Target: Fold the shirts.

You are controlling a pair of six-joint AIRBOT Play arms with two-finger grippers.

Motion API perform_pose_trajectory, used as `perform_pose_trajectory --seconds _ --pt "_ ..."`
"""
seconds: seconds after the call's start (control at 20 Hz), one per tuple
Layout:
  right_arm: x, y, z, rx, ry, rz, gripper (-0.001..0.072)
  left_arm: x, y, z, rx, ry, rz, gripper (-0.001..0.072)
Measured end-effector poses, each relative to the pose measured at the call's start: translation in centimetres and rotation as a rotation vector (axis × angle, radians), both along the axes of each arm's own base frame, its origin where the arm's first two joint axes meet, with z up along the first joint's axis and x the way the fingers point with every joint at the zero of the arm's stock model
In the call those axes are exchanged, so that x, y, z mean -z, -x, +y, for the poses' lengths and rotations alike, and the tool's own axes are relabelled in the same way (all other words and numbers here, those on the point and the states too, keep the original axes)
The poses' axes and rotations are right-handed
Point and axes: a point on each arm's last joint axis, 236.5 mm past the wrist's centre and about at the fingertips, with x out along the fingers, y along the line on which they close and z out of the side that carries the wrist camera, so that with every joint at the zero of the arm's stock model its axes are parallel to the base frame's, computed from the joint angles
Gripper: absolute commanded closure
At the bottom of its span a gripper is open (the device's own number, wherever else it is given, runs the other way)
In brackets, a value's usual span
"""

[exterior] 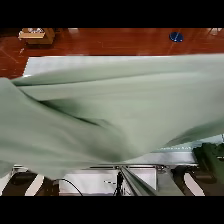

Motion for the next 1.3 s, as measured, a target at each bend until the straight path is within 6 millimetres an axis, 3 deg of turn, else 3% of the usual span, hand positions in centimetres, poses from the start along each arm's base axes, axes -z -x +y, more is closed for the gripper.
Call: perform_pose_trajectory --seconds 0.3,0.5,0.7,0.95,1.1,1.3 --pt "2.3 -2.4 0.0 -0.009 -0.003 0.123 0.0687 2.1 -3.2 0.8 -0.016 -0.025 0.092 0.0690" --pt "5.0 -6.3 0.8 -0.052 -0.027 0.248 0.0687 4.9 -6.5 1.1 -0.002 -0.042 0.208 0.0690" --pt "10.2 -12.3 1.6 -0.108 -0.051 0.436 0.0687 10.9 -11.0 1.3 0.037 -0.059 0.423 0.0689" --pt "18.9 -20.5 2.1 -0.151 -0.091 0.640 0.0686 19.8 -16.5 1.1 0.095 -0.045 0.677 0.0689" --pt "23.4 -25.1 2.1 -0.141 -0.117 0.674 0.0686 24.0 -20.5 0.8 0.092 -0.016 0.740 0.0689" --pt "27.2 -30.0 2.1 -0.108 -0.156 0.637 0.0685 28.8 -25.8 0.1 0.064 0.026 0.752 0.0686"
